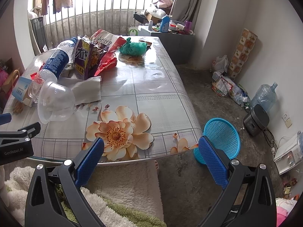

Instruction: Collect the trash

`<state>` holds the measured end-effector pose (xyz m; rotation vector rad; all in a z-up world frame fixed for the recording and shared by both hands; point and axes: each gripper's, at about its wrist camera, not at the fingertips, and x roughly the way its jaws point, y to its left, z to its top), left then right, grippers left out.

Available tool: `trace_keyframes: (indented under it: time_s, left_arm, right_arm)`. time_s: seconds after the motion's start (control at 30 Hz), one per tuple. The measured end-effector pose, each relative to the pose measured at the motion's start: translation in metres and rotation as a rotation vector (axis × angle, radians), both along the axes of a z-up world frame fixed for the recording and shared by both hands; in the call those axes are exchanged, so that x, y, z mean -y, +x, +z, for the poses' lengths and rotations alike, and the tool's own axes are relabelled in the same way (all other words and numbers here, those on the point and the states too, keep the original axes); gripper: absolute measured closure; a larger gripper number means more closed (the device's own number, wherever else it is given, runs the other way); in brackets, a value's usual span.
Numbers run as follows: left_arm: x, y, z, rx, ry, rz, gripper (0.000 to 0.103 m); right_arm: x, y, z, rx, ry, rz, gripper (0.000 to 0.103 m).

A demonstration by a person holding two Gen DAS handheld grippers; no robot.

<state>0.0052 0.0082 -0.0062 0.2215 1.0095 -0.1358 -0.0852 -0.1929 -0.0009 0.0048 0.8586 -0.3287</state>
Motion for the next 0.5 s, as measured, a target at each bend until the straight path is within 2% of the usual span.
trace_keyframes:
  time_s: [0.5]
  left_arm:
    - [-0.0043,-0.0008,-0.0021,-0.008,-0.001,0.005,0.008]
  right_arm:
    - [-0.0004,0.0012,0.0001,-0.001,0.004,0.001,0.006]
